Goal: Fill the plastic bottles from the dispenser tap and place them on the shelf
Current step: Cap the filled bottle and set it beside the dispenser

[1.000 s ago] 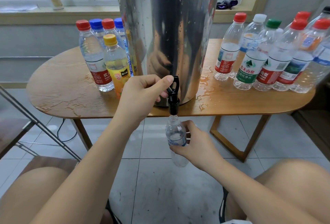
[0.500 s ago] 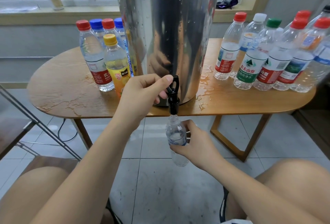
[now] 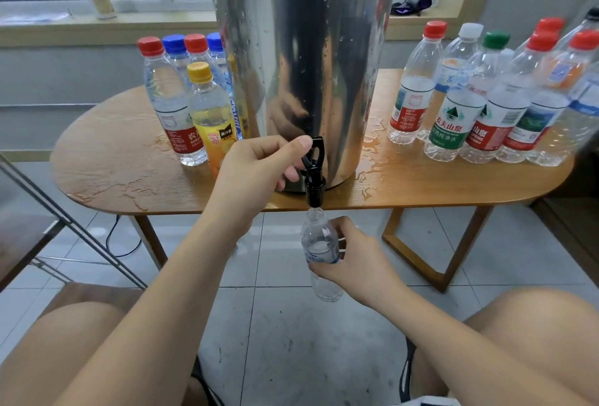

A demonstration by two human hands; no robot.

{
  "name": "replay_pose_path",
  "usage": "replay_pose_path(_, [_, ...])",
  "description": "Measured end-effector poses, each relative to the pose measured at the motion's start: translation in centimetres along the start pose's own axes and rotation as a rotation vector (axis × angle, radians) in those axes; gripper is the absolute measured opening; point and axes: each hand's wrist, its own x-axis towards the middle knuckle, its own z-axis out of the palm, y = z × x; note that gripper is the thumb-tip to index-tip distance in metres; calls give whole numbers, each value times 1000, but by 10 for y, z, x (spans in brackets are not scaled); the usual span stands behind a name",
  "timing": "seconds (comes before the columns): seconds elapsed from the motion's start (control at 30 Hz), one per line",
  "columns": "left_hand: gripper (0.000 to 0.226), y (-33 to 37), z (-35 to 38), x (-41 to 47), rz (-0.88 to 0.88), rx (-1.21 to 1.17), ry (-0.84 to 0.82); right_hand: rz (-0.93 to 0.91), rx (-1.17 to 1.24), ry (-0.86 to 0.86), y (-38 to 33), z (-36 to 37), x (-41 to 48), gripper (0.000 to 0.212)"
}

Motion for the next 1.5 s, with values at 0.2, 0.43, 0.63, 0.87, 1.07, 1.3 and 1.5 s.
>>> replay_pose_path(0.2, [41,0,0,-1,2,-5,1,10,-6,3,0,2,1,62])
replay_pose_path(0.43, [41,-1,1,0,1,0,-1,8,-38,1,-1,3,1,65])
replay_pose_path(0.63, [42,-1,1,0,0,7,3,3,-46,0,-2,3,2,64])
replay_pose_path(0.87, [42,-2,1,1,-1,0,-1,-1,-46,0,-2,4,2,65])
replay_pose_path(1.07, [42,-3,1,1,5,0,1,-8,-40,10,-1,6,3,61])
replay_pose_path(1.3, [43,-4,1,1,0,4,6,-5,-45,11,0,6,4,62])
replay_pose_path(1.5, [43,-4,1,1,13,5,16,-12,-52,15,1,7,5,64])
